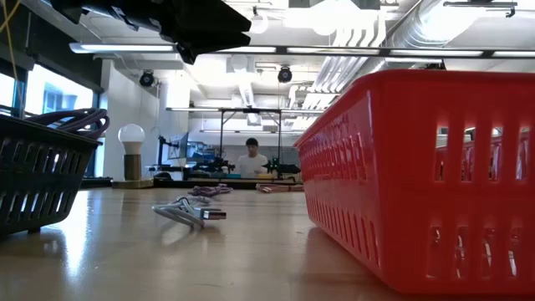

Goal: Pick & Place USB Port
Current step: Put the left green charger cable into the green bin

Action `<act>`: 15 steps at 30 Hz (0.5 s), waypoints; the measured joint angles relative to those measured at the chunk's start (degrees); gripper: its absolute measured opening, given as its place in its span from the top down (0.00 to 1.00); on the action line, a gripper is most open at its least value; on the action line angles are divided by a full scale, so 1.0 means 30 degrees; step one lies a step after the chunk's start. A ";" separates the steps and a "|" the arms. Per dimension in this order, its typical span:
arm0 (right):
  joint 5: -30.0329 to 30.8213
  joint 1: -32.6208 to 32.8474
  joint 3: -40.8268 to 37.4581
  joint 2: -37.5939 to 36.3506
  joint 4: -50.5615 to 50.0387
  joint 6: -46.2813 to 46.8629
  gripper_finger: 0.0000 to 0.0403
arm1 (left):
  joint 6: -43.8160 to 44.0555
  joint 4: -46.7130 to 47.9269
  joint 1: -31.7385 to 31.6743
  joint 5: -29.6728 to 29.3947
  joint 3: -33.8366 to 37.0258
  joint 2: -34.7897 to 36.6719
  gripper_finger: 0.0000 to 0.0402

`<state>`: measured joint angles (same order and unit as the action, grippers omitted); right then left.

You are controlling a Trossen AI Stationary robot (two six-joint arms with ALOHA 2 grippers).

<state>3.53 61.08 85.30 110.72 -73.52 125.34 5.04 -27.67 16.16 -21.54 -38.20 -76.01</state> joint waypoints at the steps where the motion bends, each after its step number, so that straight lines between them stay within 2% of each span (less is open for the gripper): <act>1: -0.0007 0.0000 0.0000 0.0000 -0.0010 0.0000 0.98 | 0.0000 -0.0005 0.0000 0.0000 0.0000 0.0000 0.58; 6: -0.0037 0.0000 0.0007 0.0000 0.0163 -0.0264 0.96 | 0.0000 -0.0005 0.0000 -0.0007 0.0000 0.0000 0.58; 11: -0.0361 0.0000 0.0007 0.0000 0.0497 -0.0423 0.85 | 0.0000 -0.0005 0.0000 0.0007 0.0000 0.0000 0.58; 15: -0.0040 0.0000 0.0007 -0.0007 0.0490 -0.0431 0.81 | 0.0079 0.0089 0.0000 0.0086 0.0000 0.0000 0.58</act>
<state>3.41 61.08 85.32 110.69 -72.05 124.05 5.28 -27.40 16.16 -21.28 -38.20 -76.01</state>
